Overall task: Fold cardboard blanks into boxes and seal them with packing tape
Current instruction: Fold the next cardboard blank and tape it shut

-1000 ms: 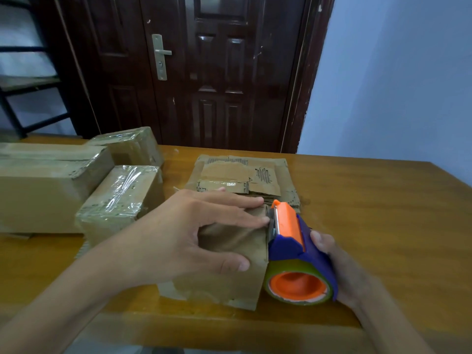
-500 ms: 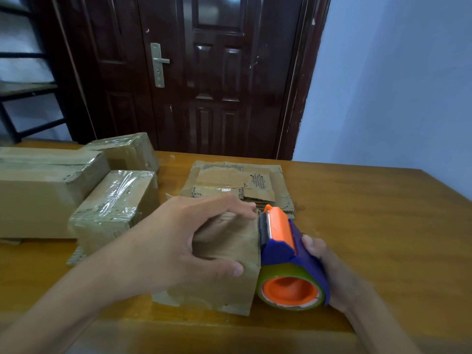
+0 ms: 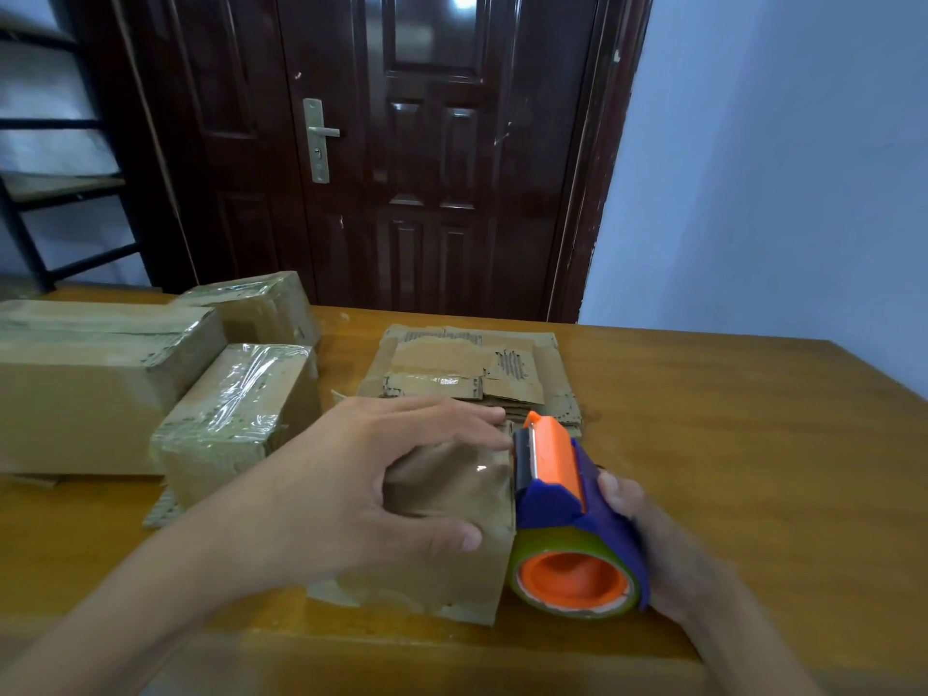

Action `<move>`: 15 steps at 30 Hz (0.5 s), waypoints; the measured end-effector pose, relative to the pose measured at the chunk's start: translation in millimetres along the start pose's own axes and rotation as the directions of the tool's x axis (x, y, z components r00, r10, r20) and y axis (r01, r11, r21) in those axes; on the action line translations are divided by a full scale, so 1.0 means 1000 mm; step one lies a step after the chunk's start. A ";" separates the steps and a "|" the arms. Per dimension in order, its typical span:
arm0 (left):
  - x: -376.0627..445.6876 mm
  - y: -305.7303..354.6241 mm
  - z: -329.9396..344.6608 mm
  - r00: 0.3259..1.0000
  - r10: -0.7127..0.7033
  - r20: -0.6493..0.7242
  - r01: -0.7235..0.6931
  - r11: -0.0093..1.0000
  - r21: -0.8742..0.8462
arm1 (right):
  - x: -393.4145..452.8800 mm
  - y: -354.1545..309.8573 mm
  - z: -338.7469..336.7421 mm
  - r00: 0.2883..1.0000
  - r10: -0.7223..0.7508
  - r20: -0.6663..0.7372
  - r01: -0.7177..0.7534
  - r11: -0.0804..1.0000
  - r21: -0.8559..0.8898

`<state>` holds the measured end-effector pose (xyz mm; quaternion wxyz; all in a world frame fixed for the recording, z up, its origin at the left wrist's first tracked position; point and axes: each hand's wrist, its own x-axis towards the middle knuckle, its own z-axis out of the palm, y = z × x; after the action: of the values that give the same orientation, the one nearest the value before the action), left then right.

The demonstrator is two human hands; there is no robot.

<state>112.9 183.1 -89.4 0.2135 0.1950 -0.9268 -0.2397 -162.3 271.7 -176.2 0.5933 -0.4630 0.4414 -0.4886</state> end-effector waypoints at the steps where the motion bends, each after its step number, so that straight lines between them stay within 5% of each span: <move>1: 0.000 0.000 0.000 1.000 0.005 0.007 -0.005 1.000 0.005 | 0.004 0.002 -0.004 1.000 -0.015 0.006 0.015 1.000 -0.014; 9: 0.005 0.000 -0.002 0.993 0.091 0.079 -0.102 0.985 0.141 | 0.003 -0.015 -0.007 0.999 -0.020 0.045 0.024 0.997 -0.076; 15: 0.008 -0.008 -0.007 0.976 0.140 0.168 -0.186 0.936 0.298 | 0.007 -0.036 -0.023 0.999 -0.006 0.033 0.017 0.940 -0.341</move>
<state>111.6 170.3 -85.2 0.1315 0.1308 -0.9789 -0.0855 -190.3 259.0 -145.9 0.5082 -0.5688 0.5072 -0.4011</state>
